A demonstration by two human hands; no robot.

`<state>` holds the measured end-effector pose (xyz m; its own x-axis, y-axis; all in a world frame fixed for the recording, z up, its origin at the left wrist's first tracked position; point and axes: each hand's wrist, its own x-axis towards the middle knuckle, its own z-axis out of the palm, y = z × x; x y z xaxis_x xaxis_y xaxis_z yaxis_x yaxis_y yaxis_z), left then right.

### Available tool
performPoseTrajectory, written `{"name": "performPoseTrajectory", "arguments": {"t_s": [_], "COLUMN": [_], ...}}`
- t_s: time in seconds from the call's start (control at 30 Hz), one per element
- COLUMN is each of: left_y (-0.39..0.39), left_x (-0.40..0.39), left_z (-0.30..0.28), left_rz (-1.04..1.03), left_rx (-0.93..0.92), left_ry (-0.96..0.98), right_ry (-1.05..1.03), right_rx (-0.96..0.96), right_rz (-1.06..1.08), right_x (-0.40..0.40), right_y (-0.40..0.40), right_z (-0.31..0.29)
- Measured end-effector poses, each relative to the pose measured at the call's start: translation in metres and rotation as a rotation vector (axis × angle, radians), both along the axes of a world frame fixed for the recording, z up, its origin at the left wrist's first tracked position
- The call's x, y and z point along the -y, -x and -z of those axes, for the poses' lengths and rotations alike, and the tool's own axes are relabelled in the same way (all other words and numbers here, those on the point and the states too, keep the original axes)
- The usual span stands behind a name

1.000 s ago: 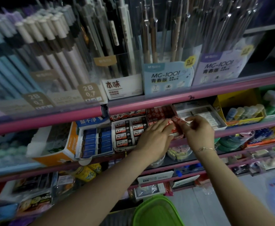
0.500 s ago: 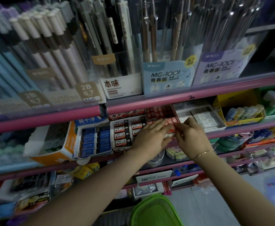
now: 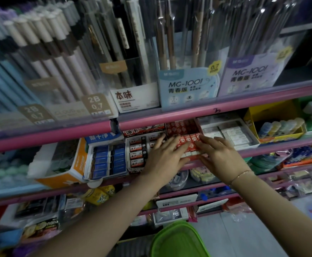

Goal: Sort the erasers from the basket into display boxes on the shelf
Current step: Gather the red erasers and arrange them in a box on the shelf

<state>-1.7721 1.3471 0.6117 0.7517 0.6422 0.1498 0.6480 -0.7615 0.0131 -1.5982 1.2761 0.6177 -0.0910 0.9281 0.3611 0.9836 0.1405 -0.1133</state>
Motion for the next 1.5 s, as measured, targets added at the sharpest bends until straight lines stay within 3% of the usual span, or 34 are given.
{"name": "performPoseTrajectory", "arguments": {"t_s": [0.3, 0.6, 0.73, 1.03, 1.17, 1.5], "left_y": [0.000, -0.005, -0.006, 0.003, 0.014, 0.014], "left_x": [0.003, -0.030, -0.033, -0.017, -0.006, 0.003], "left_z": [-0.001, -0.017, -0.016, -0.005, -0.002, 0.005], "left_rz": [-0.010, 0.039, 0.039, -0.023, -0.019, -0.081], "left_rx": [0.074, -0.260, -0.294, -0.128, -0.066, 0.018], "left_ry": [0.066, -0.019, -0.014, 0.012, -0.076, -0.051], "right_ry": [-0.020, 0.104, 0.147, 0.245, 0.251, 0.242], "right_rx": [0.046, -0.043, -0.155, -0.451, -0.451, -0.337], "right_rz": [0.081, 0.134, 0.175, 0.264, 0.271, 0.303], "right_x": [0.005, 0.002, 0.001, 0.001, 0.001, 0.001], "right_y": [0.016, 0.018, 0.019, 0.014, 0.015, 0.022], "right_z": [0.009, 0.000, -0.001, -0.004, -0.004, -0.006]}}
